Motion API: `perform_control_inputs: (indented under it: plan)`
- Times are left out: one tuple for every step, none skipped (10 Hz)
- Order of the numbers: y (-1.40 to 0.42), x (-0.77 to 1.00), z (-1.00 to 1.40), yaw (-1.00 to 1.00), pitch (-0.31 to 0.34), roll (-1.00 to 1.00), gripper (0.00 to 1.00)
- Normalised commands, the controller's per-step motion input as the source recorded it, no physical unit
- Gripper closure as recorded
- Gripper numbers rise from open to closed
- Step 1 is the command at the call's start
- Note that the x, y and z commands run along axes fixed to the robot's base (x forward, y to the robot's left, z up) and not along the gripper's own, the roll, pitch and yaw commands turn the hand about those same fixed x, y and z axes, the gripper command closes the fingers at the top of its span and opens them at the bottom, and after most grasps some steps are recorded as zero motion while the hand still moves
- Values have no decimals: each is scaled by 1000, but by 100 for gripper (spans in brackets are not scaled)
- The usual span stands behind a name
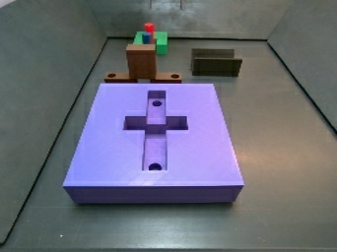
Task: Pick up the green object. Move up. Place the green object on the fixture. Regrasp the green object. Move to above the board. Insert the green object.
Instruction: Pick up the green object.
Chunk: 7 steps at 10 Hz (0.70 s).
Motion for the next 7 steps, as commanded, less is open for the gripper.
perform_control_inputs:
  plan:
    - [66, 243, -577, -226, -161, -137, 0]
    - [0, 103, -594, -246, -154, -50, 0]
    - [0, -66, -563, -194, -224, -39, 0]
    - [0, -26, -500, -211, -219, -37, 0]
    - [0, 0, -437, -186, -144, -27, 0]
    - [0, -29, -383, -123, -146, -37, 0]
    - [0, -126, -320, -71, -167, -104, 0]
